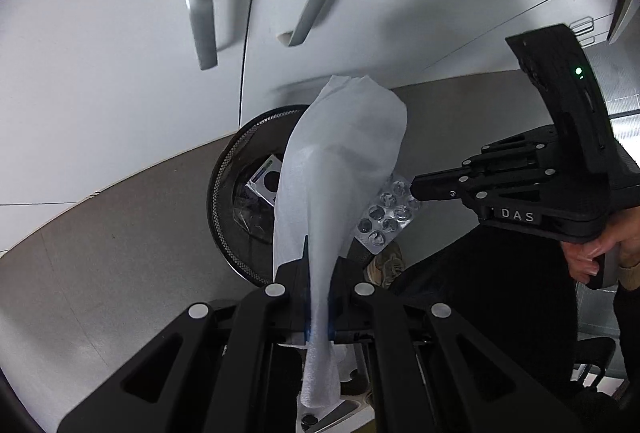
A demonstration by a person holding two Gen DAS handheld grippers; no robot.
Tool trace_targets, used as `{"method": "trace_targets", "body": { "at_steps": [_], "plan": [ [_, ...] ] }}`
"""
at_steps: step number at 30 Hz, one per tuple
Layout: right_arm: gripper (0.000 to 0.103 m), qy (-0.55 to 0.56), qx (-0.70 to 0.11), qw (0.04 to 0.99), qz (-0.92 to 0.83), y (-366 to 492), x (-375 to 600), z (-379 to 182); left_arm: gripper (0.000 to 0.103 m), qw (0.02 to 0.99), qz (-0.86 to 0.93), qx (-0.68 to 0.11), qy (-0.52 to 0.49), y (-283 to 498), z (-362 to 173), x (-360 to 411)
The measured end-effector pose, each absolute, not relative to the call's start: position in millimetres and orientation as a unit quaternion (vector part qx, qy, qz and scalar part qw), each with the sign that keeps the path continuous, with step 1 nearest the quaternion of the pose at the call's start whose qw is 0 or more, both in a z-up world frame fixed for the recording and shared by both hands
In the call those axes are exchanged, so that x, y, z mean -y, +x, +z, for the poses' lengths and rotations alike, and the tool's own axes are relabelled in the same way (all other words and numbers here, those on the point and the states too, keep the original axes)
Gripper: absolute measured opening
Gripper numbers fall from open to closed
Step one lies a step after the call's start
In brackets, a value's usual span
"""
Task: Collect trash
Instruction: 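Carry the white sheet and blister pack down over the black mesh bin, then open left gripper to drop the sheet while right gripper releases the blister pack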
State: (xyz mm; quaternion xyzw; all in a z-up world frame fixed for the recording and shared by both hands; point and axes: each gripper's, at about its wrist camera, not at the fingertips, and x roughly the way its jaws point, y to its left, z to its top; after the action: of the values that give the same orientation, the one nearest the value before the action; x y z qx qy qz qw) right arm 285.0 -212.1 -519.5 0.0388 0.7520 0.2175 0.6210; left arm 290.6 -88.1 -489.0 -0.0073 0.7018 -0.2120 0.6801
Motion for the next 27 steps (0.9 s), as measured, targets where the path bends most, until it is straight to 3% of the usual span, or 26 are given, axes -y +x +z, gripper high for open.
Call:
{"method": "trace_targets", "body": {
  "at_steps": [4, 6, 7, 8, 9, 11, 12, 14, 16, 17, 21, 27],
  "plan": [
    [0.006, 0.043, -0.762, 0.614, 0.200, 289.8, 219.5, -541.7, 0.008, 0.673, -0.200, -0.712, -0.003, 295.7, -518.2, 96.7],
    [0.006, 0.047, -0.765, 0.611, 0.198, 287.6, 222.3, -545.6, 0.019, 0.667, -0.202, -0.717, -0.005, 295.9, -524.7, 100.0],
    [0.007, 0.048, -0.766, 0.611, 0.197, 287.0, 223.7, -547.3, 0.032, 0.667, -0.201, -0.718, -0.004, 295.7, -526.7, 101.0],
    [0.011, 0.045, -0.767, 0.610, 0.195, 286.6, 222.6, -548.8, 0.045, 0.665, -0.202, -0.719, -0.004, 295.4, -529.5, 100.4],
    [0.016, 0.043, -0.770, 0.608, 0.190, 286.2, 222.5, -550.9, 0.050, 0.664, -0.200, -0.721, -0.003, 296.5, -531.0, 101.9],
    [0.057, 0.043, -0.769, 0.611, 0.180, 284.7, 223.5, -551.4, 0.060, 0.664, -0.197, -0.721, -0.003, 303.5, -528.3, 96.5],
    [0.059, 0.040, -0.768, 0.614, 0.176, 283.4, 224.0, -551.5, 0.065, 0.665, -0.197, -0.720, -0.005, 304.2, -526.2, 97.5],
    [0.061, 0.032, -0.771, 0.612, 0.174, 280.9, 224.0, -552.9, 0.089, 0.673, -0.197, -0.713, -0.009, 306.3, -518.3, 100.1],
    [0.068, 0.033, -0.773, 0.611, 0.167, 280.0, 227.4, -552.4, 0.092, 0.673, -0.202, -0.712, -0.008, 304.5, -512.2, 98.6],
    [0.072, 0.035, -0.773, 0.611, 0.167, 280.2, 228.3, -550.5, 0.099, 0.673, -0.204, -0.711, -0.007, 303.9, -508.2, 98.6],
    [0.092, 0.043, -0.766, 0.621, 0.164, 279.5, 235.5, -541.1, 0.099, 0.674, -0.208, -0.708, -0.004, 302.7, -496.9, 103.7],
    [0.100, 0.044, -0.756, 0.632, 0.164, 278.3, 232.7, -504.8, 0.099, 0.685, -0.208, -0.698, -0.004, 293.5, -472.1, 81.4]
  ]
}}
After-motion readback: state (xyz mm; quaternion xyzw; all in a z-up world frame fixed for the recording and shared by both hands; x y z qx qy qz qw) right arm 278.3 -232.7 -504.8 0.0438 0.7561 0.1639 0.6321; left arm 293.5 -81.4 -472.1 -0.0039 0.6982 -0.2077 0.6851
